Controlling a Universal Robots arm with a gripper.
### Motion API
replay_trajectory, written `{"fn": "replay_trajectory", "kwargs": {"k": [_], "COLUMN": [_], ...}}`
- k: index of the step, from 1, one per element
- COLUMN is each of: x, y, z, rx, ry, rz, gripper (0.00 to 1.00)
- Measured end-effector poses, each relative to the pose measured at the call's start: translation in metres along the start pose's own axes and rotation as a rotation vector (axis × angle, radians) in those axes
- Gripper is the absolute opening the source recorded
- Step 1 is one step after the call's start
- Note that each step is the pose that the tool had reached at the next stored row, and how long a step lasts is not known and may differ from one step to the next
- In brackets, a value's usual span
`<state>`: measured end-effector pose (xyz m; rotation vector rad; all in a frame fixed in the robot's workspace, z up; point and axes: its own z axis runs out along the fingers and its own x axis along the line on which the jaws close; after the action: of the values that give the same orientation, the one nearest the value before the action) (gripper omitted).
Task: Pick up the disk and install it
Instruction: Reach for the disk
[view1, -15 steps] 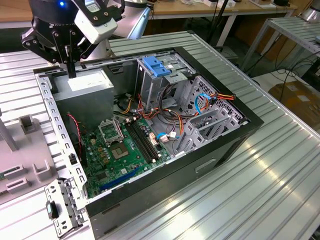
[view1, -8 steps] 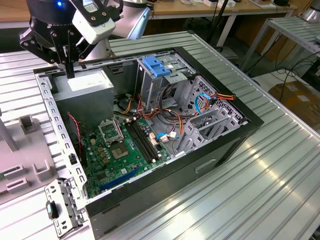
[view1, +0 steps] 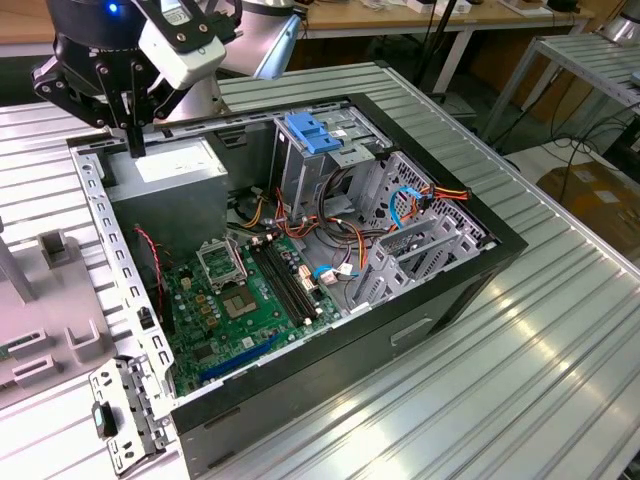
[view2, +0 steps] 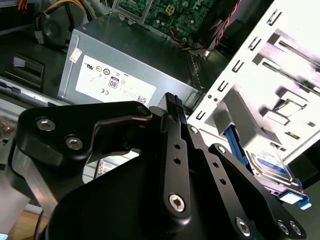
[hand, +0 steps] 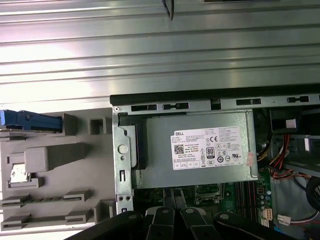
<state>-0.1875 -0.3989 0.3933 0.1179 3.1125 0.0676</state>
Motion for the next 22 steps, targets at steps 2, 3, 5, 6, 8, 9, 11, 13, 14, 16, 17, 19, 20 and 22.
{"fn": "replay_trajectory", "kwargs": {"k": [2,3,5,6,8,9,11,13,14,16,17,19,20,22], "x": [0.0007,0.0011,0.0017,0.0021,0.0029,0.0033,0.0047,0.0057,0.0063,0.0076,0.0079,0.0086,0.0089,0.0096], "y": [0.0,-0.0001,-0.0001,-0.0002,-0.0002,-0.0003,-0.0004,-0.0004,-0.0005,-0.0006,-0.0006,-0.0006,-0.0007,-0.0007], "z": [0.0,0.0,0.0,0.0,-0.0001,-0.0001,-0.0001,-0.0001,-0.0002,-0.0002,-0.0002,-0.0002,-0.0002,-0.0003], "rx": [-0.0001,-0.0001,0.0,0.0,0.0,0.0,0.0,0.0,0.0,-0.0001,0.0,-0.0001,0.0,0.0], "ry": [0.0,-0.0001,0.0,0.0,0.0,0.0,0.0,0.0,0.0,-0.0001,0.0,0.0,0.0,0.0], "rz": [0.0,0.0,0.0,0.0,0.0,0.0,0.0,0.0,0.0,0.0,0.0,0.0,0.0,0.0], "gripper": [0.11,0.11,0.11,0.11,0.11,0.11,0.11,0.11,0.11,0.11,0.11,0.11,0.11,0.11]}}
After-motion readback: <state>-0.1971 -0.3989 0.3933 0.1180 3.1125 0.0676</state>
